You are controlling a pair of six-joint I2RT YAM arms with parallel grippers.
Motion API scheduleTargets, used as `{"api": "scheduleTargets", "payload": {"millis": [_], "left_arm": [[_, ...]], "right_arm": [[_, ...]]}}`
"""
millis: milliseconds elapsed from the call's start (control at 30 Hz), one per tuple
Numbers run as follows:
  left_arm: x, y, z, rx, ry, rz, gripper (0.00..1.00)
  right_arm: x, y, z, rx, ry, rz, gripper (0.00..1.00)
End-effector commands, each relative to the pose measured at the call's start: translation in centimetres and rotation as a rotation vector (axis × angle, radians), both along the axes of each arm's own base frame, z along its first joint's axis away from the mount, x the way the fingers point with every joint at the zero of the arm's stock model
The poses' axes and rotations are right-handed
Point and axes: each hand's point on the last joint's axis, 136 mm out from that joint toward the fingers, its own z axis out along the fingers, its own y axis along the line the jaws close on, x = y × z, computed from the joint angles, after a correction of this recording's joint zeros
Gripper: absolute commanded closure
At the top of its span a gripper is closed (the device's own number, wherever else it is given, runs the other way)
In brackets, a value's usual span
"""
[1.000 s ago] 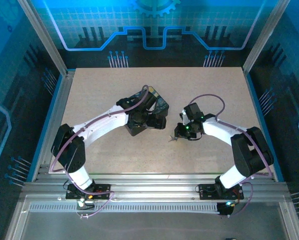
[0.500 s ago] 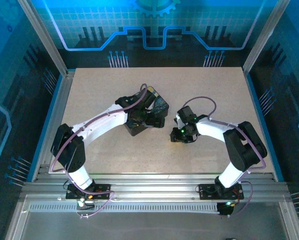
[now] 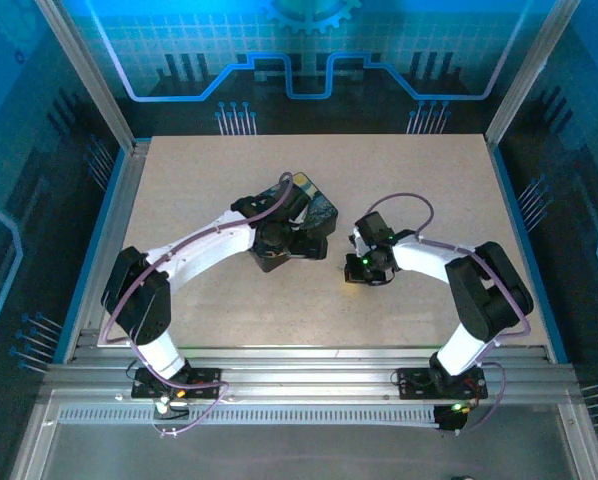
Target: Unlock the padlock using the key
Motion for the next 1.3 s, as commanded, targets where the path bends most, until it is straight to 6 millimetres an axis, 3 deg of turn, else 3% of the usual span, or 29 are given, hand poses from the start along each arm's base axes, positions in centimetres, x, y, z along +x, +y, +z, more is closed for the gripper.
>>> {"api": "scheduleTargets", "payload": {"millis": [0, 200, 433, 667, 867, 1100, 1267], "left_arm": [[-1.0, -1.8, -0.6, -0.089, 0.066, 0.015, 0.01], [-0.8, -4.2, 0.1, -0.179, 0.079, 0.01, 0.02], [-0.5, -7.8, -0.8, -0.315, 0.15, 0.036, 0.07], [0.7, -8.1, -0.3, -0.365, 0.15, 0.105, 0.1], [2.0, -7.3, 0.8, -0.491, 0.173, 0.204, 0.15], [2.6, -6.2, 0.9, -0.554, 0.194, 0.255, 0.24], [2.6, -6.6, 1.8, -0.583, 0.193, 0.219, 0.31]], "right_arm": [[-0.7, -1.4, 0.3, 0.004, 0.012, -0.015, 1.0], [-0.6, -1.7, 2.1, 0.087, -0.046, 0.03, 1.0], [-1.0, -1.3, 3.9, 0.169, -0.082, 0.077, 1.0], [-1.6, -0.5, 5.7, 0.24, -0.124, 0.15, 1.0], [-1.9, 0.5, 7.5, 0.308, -0.152, 0.195, 1.0], [-1.7, 1.6, 9.3, 0.372, -0.175, 0.224, 1.0], [-1.7, 2.5, 10.4, 0.39, -0.195, 0.26, 1.0]]}}
